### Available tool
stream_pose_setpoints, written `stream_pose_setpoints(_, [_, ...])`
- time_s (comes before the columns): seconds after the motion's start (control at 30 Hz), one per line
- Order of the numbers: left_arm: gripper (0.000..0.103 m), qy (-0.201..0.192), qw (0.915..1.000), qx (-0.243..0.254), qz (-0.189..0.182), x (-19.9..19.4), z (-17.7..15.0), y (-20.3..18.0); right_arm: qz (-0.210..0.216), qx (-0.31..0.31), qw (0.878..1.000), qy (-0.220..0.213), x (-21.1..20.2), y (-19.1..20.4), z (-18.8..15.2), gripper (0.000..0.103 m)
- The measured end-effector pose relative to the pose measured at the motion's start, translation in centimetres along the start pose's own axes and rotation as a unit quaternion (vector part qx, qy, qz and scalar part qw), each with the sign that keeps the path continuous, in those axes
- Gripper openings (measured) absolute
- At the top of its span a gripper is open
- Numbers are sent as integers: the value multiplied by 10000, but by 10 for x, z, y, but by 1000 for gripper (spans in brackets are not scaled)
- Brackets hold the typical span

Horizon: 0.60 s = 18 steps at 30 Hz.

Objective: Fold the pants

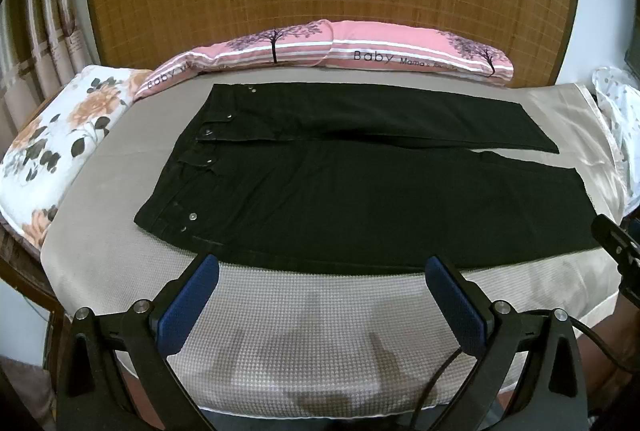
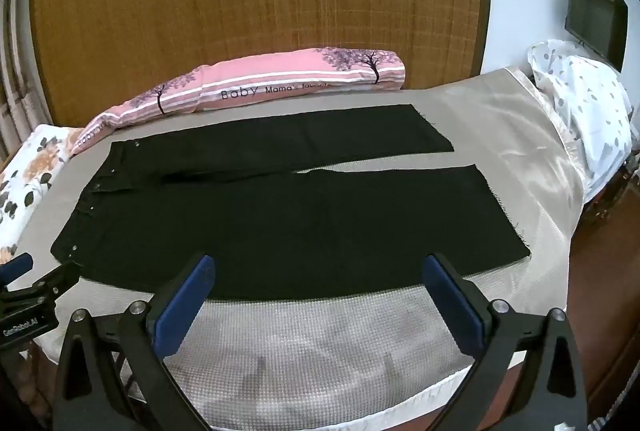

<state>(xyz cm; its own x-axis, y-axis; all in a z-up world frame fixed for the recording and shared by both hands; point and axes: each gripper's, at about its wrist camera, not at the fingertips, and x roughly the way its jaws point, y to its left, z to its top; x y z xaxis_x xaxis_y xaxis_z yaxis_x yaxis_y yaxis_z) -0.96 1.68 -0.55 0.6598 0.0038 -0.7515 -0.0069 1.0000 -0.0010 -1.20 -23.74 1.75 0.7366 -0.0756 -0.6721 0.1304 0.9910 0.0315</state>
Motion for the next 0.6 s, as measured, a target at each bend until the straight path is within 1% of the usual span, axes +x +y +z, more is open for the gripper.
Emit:
stream_pose_setpoints(0.4, [102,18,10000,-11,58,2,-1,0,74,36,10000,47,0,-3,-2,103])
stream_pose_setpoints(0.6, [102,25,10000,-3,95,3,-2,1,36,30,10000,9,0,-2,1,103])
